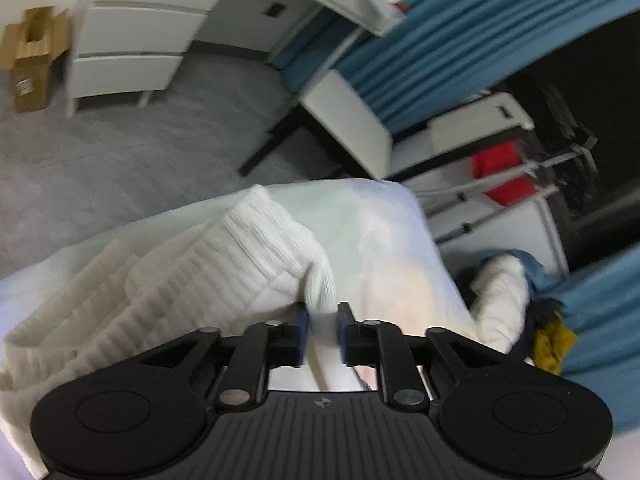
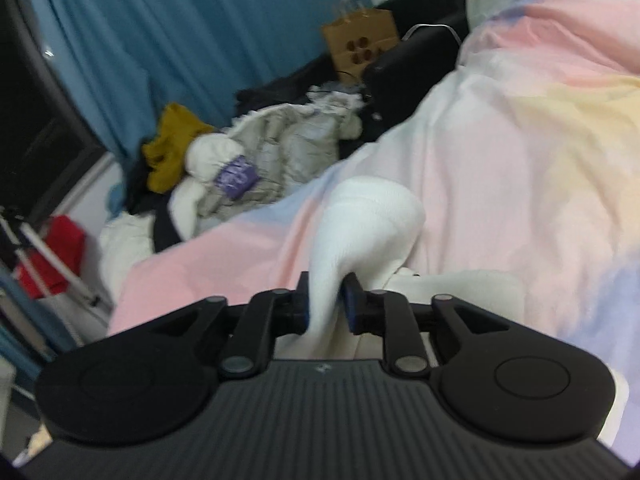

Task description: Fold clothes

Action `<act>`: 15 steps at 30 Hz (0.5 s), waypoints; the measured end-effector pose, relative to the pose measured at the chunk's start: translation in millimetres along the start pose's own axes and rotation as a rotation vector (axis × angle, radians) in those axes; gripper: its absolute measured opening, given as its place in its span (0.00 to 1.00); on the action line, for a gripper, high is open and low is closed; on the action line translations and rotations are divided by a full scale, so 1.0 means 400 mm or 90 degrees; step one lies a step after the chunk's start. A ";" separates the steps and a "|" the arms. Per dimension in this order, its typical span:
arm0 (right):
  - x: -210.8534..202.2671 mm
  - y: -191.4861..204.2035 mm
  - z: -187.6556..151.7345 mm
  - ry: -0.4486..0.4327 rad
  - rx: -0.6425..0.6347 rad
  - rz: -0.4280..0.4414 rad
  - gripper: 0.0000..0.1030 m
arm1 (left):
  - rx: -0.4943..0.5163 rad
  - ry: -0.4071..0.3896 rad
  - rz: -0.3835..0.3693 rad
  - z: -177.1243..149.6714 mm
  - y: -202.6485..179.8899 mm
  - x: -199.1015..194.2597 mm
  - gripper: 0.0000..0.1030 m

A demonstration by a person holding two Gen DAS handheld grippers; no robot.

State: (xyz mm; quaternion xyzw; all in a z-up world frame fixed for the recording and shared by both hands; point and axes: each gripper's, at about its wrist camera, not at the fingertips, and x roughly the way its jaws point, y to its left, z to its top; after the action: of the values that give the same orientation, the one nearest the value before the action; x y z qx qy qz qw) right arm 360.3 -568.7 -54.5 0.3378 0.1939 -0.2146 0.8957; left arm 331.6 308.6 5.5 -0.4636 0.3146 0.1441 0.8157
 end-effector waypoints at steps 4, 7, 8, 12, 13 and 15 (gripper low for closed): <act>-0.089 -0.033 0.012 -0.025 0.020 0.074 0.65 | 0.024 0.003 -0.080 -0.036 0.027 -0.084 0.43; -0.181 -0.053 -0.003 -0.047 0.025 0.097 0.73 | 0.032 -0.001 -0.116 -0.094 0.055 -0.170 0.58; -0.214 -0.066 -0.015 -0.047 0.038 0.097 0.73 | 0.031 -0.003 -0.120 -0.122 0.072 -0.204 0.64; -0.312 -0.117 -0.089 -0.012 0.104 0.074 0.73 | -0.032 0.006 -0.152 -0.234 0.174 -0.322 0.74; -0.326 -0.128 -0.110 0.005 0.118 0.062 0.73 | -0.055 0.017 -0.149 -0.257 0.195 -0.338 0.74; -0.339 -0.152 -0.148 0.043 0.163 0.047 0.73 | -0.095 0.035 -0.141 -0.295 0.241 -0.369 0.75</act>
State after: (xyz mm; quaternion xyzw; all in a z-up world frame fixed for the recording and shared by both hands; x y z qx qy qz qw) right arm 204.0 -534.8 -60.8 0.4635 0.1822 -0.1932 0.8454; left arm 123.8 267.9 -7.0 -0.5588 0.2725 0.0636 0.7807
